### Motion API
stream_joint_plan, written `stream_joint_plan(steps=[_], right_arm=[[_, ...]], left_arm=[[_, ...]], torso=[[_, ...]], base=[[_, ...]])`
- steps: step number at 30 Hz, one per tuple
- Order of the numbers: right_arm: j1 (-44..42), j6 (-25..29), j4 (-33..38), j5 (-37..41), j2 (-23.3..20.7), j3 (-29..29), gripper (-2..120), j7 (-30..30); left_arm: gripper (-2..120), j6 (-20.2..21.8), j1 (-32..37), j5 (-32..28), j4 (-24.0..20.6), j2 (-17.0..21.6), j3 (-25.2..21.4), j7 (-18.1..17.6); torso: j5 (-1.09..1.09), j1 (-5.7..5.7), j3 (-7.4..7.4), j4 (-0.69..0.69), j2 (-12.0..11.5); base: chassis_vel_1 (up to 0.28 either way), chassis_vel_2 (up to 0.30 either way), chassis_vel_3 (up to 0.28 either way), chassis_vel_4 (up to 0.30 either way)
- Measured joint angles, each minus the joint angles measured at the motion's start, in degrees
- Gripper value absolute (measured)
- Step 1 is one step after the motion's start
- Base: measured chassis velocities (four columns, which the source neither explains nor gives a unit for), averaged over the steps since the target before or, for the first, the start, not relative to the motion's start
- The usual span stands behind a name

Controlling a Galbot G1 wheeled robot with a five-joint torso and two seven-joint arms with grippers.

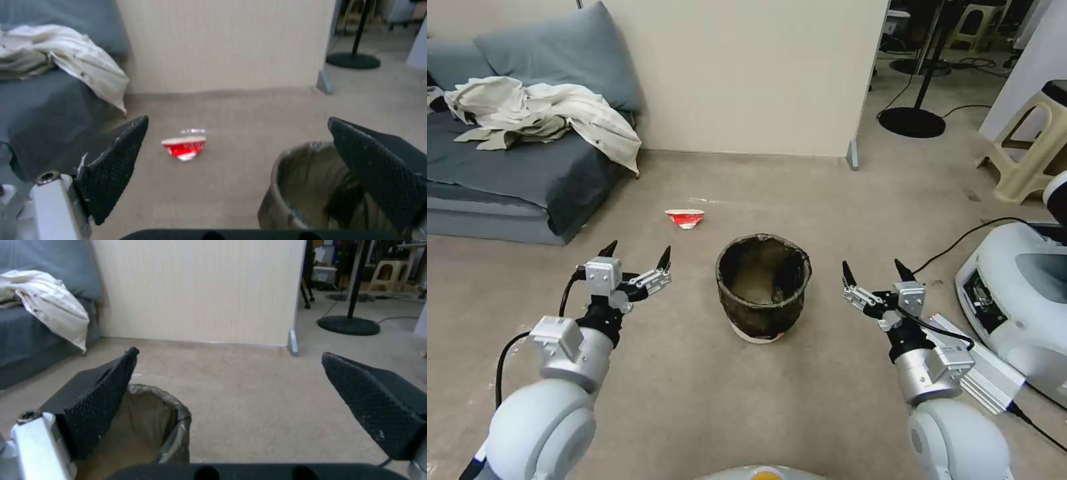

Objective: Pick up the trash can from the floor.

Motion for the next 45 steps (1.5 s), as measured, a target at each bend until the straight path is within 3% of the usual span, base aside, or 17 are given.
stream_joint_plan(steps=[3, 11, 17, 32, 36, 40, 45], right_arm=[[0.6, 0.0, -0.8, 0.4, -0.9, -0.6, 100, -0.1], [0.1, 0.3, -1.2, 0.4, -0.6, -0.9, 100, -0.3], [0.7, 0.4, -2.5, -0.4, 0.0, -1.6, 100, -0.3], [1.1, 0.8, -3.7, -1.4, 0.9, -1.8, 100, -0.4], [0.7, 1.1, -3.6, -1.5, 0.9, -1.7, 100, -0.4], [0.2, 1.5, -3.3, -1.6, 1.0, -1.4, 100, -0.4], [0.0, 1.6, -3.2, -1.6, 1.0, -1.3, 100, -0.4]], left_arm=[[100, 5.2, -2.2, -3.0, 1.0, 1.6, 0.8, -1.7], [100, 11.2, -10.7, -10.7, 6.8, 4.4, 6.6, -3.3], [100, 15.1, -17.9, -17.1, 10.8, 3.9, 12.0, -6.5], [100, 18.4, -30.9, -19.7, 17.1, 2.3, 24.2, -9.6], [100, 20.2, -33.7, -21.4, 18.7, 0.6, 27.7, -12.9], [100, 21.7, -36.7, -24.5, 20.7, -2.4, 31.1, -19.4], [100, 21.7, -38.7, -25.7, 22.7, -4.5, 32.7, -22.9]], torso=[[0.01, 0.00, 0.00, 0.03, 0.0], [0.01, 0.00, 0.00, -0.01, 0.0], [-0.01, 0.00, 0.00, 0.02, 0.0], [0.02, 0.00, 0.00, 0.02, 0.0], [0.01, 0.00, 0.00, 0.01, 0.0], [0.01, 0.00, 0.00, 0.00, 0.0], [0.01, 0.00, 0.00, 0.00, 0.0]], base=[[0.000, 0.000, 0.000, 0.000], [0.000, 0.000, 0.000, 0.000], [0.000, 0.000, 0.000, 0.000], [0.000, 0.000, 0.000, 0.000], [0.000, 0.000, 0.000, 0.000], [0.000, 0.000, 0.000, 0.000], [0.000, 0.000, 0.000, 0.000]])
